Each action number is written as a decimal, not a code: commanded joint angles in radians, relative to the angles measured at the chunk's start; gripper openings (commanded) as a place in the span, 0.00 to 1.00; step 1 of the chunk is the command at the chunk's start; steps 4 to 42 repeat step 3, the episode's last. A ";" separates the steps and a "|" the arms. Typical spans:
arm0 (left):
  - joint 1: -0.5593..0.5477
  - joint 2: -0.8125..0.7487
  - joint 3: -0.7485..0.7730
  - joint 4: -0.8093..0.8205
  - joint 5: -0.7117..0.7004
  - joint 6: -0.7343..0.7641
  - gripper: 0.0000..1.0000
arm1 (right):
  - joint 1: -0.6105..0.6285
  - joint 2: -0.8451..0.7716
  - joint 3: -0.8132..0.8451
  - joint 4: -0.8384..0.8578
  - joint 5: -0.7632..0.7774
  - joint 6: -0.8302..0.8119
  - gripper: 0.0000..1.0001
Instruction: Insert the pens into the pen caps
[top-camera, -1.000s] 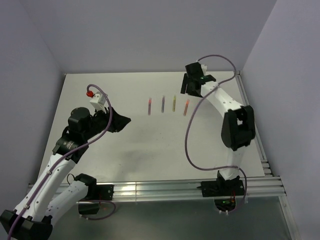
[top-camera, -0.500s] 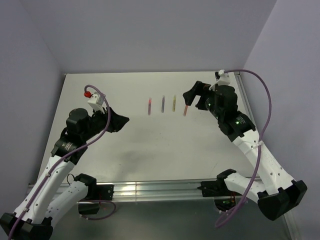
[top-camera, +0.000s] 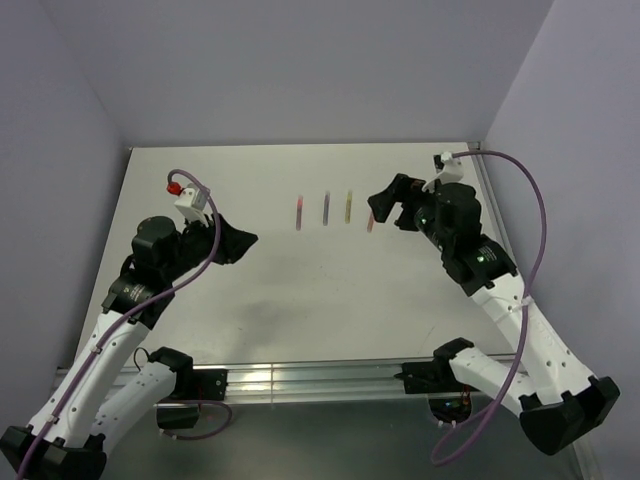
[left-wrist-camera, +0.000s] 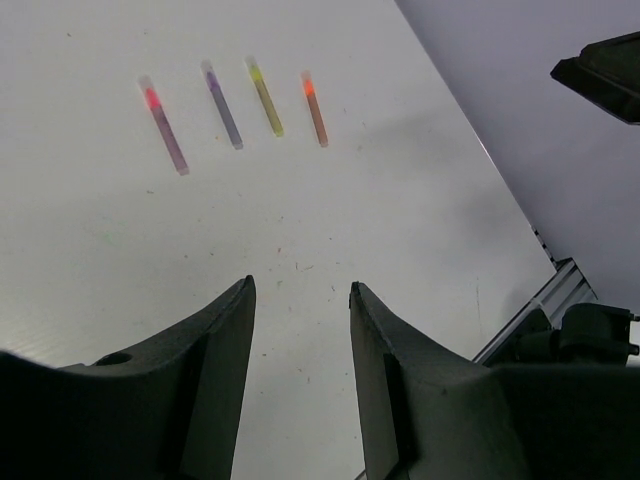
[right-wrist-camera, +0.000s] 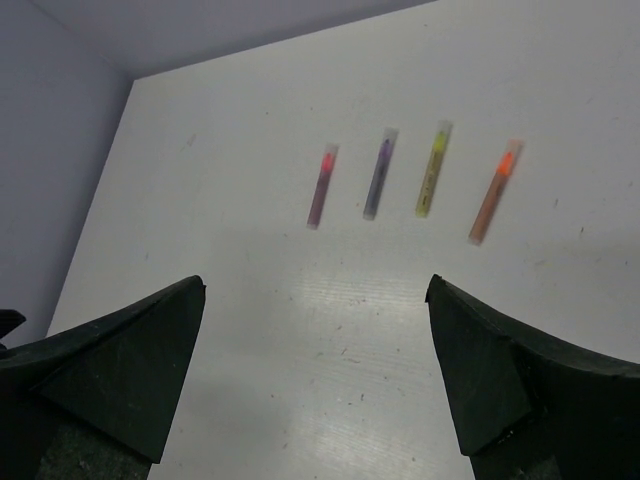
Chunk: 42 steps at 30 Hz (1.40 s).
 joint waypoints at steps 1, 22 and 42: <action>0.004 -0.006 0.002 0.014 -0.004 0.012 0.48 | 0.000 -0.017 -0.009 0.047 -0.002 -0.017 1.00; 0.004 -0.003 0.002 0.014 -0.001 0.014 0.48 | 0.000 -0.023 -0.010 0.061 0.011 -0.020 1.00; 0.004 -0.003 0.002 0.014 -0.001 0.014 0.48 | 0.000 -0.023 -0.010 0.061 0.011 -0.020 1.00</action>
